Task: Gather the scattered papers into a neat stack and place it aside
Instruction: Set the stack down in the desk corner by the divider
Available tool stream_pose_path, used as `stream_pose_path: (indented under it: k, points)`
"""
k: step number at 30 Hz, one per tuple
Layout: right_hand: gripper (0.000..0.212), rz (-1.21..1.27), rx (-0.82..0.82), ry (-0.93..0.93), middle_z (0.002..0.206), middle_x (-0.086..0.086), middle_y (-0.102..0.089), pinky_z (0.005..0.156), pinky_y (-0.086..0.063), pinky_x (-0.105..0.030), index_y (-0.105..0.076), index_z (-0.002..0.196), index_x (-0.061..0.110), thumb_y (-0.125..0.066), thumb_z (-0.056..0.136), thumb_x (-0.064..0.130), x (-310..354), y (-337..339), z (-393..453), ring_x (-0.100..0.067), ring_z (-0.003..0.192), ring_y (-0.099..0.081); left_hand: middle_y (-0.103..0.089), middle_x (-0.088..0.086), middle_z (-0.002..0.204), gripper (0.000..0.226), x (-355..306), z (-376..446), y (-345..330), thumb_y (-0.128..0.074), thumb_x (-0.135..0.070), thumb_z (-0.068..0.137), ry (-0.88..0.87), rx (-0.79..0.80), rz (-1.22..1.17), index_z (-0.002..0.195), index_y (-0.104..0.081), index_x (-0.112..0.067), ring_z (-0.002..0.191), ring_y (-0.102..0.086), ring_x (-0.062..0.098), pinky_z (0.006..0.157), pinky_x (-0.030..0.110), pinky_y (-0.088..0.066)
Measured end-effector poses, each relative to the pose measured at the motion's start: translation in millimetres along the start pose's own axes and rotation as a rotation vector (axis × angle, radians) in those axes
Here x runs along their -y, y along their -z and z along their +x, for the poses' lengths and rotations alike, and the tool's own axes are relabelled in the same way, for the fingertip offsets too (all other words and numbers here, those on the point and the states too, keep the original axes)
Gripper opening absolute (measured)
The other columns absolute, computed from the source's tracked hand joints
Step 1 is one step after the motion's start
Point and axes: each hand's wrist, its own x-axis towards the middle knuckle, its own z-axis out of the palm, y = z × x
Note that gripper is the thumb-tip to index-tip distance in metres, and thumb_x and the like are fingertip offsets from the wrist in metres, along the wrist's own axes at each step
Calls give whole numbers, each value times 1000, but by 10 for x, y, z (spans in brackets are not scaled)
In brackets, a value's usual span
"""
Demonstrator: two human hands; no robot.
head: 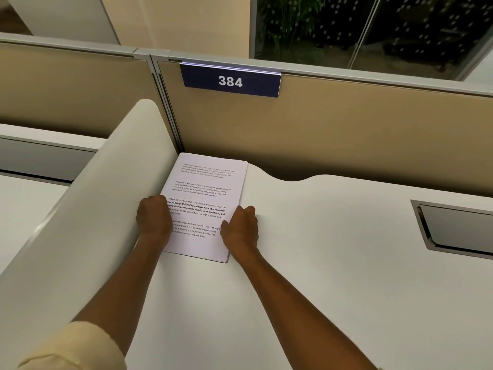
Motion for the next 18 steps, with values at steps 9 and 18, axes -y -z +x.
stream_pose_path:
  k: [9, 18]
  points:
    - [37, -32, -14, 38, 127, -8, -45, 90, -50, -37, -49, 124, 8, -55, 93, 28, -6, 35, -65, -26, 116, -51, -66, 32, 89, 18, 21, -33, 58, -46, 11, 83, -21, -28, -47, 87, -64, 8, 81, -63, 48, 70, 47, -50]
    - [55, -191, -140, 229, 146, -7, -41, 105, -39, -36, -36, 145, 16, -42, 98, 43, -254, 609, -296, -24, 131, -42, -68, 22, 103, 40, -198, -400, 277, -59, -34, 88, -205, -45, -131, 110, -58, -1, 95, -62, 41, 74, 44, -51]
